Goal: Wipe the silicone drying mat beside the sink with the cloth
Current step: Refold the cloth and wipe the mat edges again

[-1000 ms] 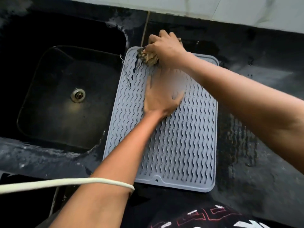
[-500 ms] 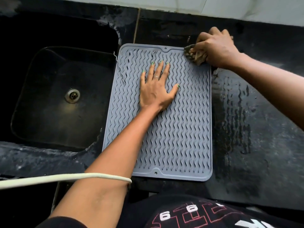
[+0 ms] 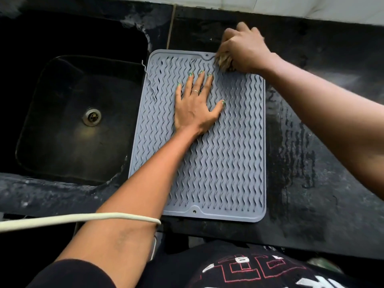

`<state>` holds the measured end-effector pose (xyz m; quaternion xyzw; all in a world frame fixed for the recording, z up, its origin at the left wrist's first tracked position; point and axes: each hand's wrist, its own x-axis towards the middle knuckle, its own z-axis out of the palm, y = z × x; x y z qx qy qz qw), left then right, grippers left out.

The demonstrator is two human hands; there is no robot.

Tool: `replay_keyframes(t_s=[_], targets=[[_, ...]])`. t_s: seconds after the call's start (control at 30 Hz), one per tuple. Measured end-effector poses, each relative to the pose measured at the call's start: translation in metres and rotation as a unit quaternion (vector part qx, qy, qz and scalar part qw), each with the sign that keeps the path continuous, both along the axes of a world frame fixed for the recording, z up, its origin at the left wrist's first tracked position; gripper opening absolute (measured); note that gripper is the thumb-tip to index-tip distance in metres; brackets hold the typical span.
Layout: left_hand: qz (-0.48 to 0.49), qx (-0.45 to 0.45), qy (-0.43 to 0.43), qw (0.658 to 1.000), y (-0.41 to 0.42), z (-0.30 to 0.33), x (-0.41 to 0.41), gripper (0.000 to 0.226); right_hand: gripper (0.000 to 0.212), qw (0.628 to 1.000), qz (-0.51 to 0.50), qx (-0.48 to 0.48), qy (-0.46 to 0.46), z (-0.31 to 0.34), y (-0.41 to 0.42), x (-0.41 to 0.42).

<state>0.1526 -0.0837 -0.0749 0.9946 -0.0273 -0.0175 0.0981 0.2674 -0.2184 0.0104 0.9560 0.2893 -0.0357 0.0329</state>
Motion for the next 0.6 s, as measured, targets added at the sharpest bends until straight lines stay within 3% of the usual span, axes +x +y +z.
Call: replay_keyframes(t_s=[0.27, 0.37, 0.47, 0.6], targets=[[0.001, 0.008, 0.002, 1.0, 0.0, 0.001, -0.001, 0.075, 0.035, 0.996, -0.072, -0.028, -0.033, 0.002, -0.075, -0.016], [-0.004, 0.014, 0.007, 1.0, -0.001, 0.0, -0.002, 0.075, 0.035, 0.995, -0.08, -0.051, 0.005, 0.018, -0.081, -0.013], [-0.007, 0.025, 0.003, 1.0, -0.002, 0.003, -0.002, 0.073, 0.034, 0.983, -0.17, -0.011, 0.072, 0.027, -0.084, -0.009], [-0.158, 0.095, -0.021, 0.983, -0.014, 0.014, 0.0, 0.063, 0.028, 0.955, -0.276, 0.082, 0.066, 0.011, -0.079, -0.01]])
